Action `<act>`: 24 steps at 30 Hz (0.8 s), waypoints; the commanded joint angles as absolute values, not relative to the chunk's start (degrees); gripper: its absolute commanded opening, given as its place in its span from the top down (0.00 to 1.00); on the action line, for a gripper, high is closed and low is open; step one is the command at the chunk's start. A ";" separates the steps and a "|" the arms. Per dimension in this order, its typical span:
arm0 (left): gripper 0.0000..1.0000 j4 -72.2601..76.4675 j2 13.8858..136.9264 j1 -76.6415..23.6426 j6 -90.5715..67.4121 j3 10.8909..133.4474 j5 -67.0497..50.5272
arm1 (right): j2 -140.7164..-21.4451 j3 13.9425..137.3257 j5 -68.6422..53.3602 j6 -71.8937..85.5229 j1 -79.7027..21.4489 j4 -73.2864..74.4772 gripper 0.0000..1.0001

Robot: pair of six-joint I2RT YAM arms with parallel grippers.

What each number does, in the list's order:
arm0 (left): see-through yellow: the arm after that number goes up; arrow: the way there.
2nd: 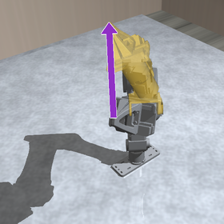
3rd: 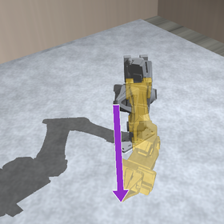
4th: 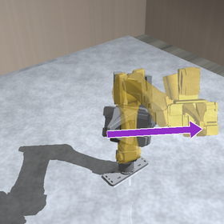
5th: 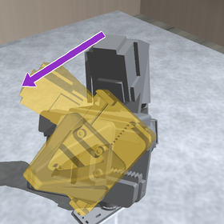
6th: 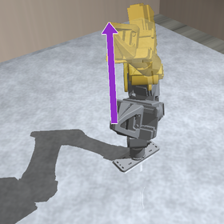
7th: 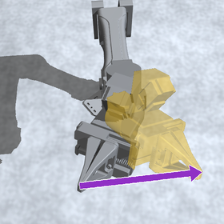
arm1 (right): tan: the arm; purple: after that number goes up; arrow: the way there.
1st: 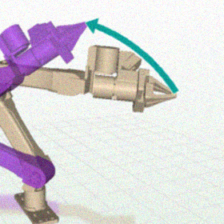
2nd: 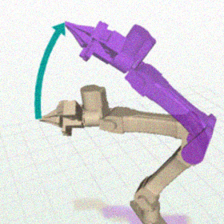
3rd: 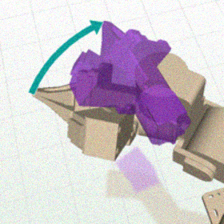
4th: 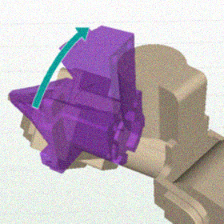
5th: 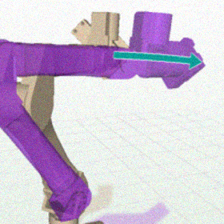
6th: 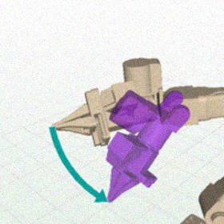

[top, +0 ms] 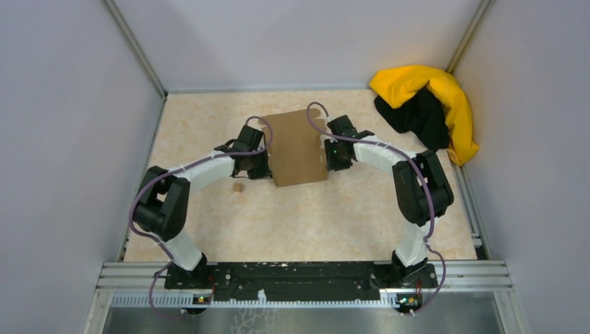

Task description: Fold the paper box

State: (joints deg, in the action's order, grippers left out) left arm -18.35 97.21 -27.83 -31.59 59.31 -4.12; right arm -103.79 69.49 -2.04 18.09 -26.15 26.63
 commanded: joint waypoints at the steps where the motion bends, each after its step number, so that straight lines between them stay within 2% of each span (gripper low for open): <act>1: 1.00 -18.09 97.95 -28.94 -32.55 61.48 -4.84 | -103.10 72.08 -2.11 18.11 -27.68 26.35 0.68; 24: 1.00 -18.63 100.97 -32.42 -33.66 63.99 -3.69 | -104.98 73.24 -2.21 19.38 -31.16 25.78 0.68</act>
